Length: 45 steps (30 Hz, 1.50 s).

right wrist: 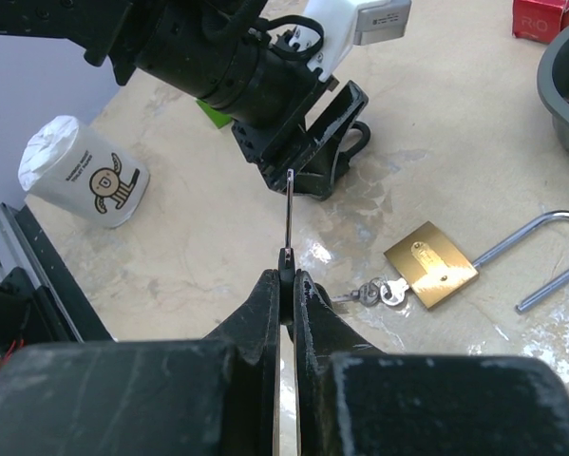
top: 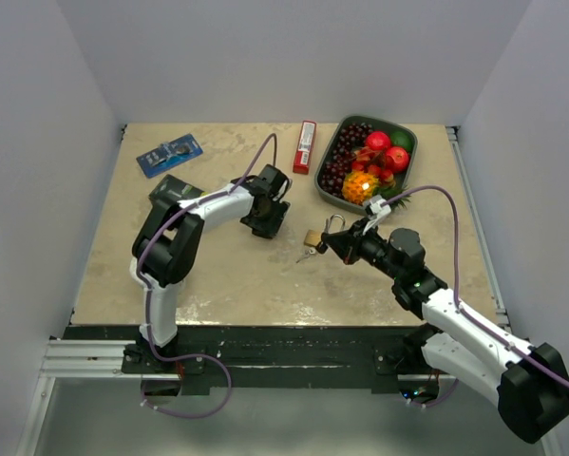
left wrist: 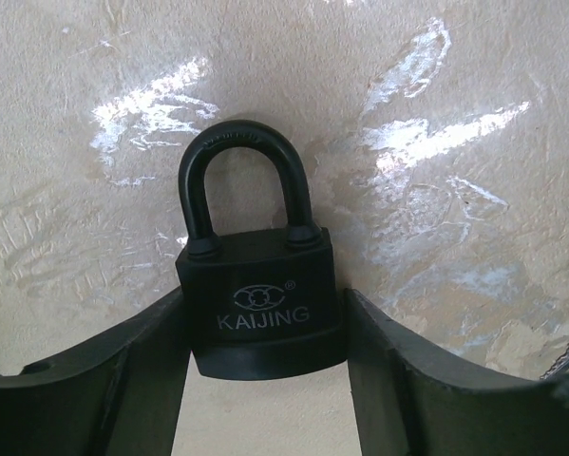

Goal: Unlock with the key

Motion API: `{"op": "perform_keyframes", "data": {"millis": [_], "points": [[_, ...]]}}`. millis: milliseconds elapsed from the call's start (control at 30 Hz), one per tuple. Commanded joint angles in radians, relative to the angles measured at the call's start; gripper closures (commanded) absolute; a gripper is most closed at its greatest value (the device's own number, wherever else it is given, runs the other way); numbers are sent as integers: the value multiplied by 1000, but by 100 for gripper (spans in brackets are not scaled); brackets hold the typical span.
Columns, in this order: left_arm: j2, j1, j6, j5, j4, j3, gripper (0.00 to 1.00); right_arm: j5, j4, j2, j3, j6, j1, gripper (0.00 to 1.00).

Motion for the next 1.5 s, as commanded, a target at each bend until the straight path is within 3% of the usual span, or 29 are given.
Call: {"op": "perform_keyframes", "data": {"millis": [0, 33, 100, 233, 400, 567, 700, 867, 1000, 1100, 1233, 1400, 1467], "points": [[30, -1, -6, 27, 3, 6, 77, 36, 9, -28, 3, -32, -2, 100], [19, 1, -11, 56, 21, 2, 90, 42, 3, -28, 9, -44, -2, 100], [4, 9, -35, 100, 51, -14, 100, 53, -26, -26, 12, -57, -1, 100], [-82, 57, -133, 313, 191, -58, 100, 62, -91, -9, 40, -86, 3, 100], [-217, 110, -334, 471, 415, -184, 100, 85, -106, 18, 69, -60, 62, 100], [-376, 151, -591, 715, 888, -421, 100, 240, -117, 139, 167, -29, 249, 100], [-438, 186, -748, 783, 1217, -566, 100, 269, -137, 260, 251, 5, 323, 100], [-488, 211, -821, 800, 1400, -676, 100, 293, -185, 403, 368, 18, 383, 100], [-510, 211, -934, 857, 1777, -770, 100, 292, -207, 439, 438, 93, 384, 100], [-510, 211, -967, 854, 1803, -785, 100, 306, -256, 440, 488, 124, 383, 100], [-542, 211, -873, 816, 1679, -773, 100, 340, -329, 451, 529, 135, 383, 100], [-631, 200, -677, 670, 1258, -710, 100, 365, -367, 457, 558, 158, 381, 100], [-643, 194, -626, 582, 1162, -681, 100, 360, -367, 457, 564, 169, 381, 100]]}}
